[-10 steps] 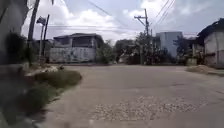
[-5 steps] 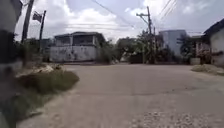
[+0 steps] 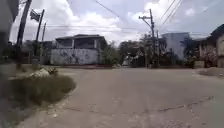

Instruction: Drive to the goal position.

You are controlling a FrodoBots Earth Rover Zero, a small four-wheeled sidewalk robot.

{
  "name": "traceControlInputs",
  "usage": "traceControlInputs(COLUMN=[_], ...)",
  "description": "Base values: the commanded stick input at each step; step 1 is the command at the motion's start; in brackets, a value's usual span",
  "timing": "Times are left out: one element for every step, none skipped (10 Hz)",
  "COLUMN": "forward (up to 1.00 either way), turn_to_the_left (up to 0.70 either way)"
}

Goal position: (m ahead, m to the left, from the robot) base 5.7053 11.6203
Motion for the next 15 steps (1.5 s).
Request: traceControlInputs(forward=[0.98,0.98,0.98,0.98,0.98,0.98,0.98,0.98,0.98,0.98,0.98,0.98,0.98,0.98,0.98], turn_to_the_left=[0.0,0.0,0.0,0.0,0.0,0.0,0.0,0.0,0.0,0.0,0.0,0.0,0.0,0.0,0.0])
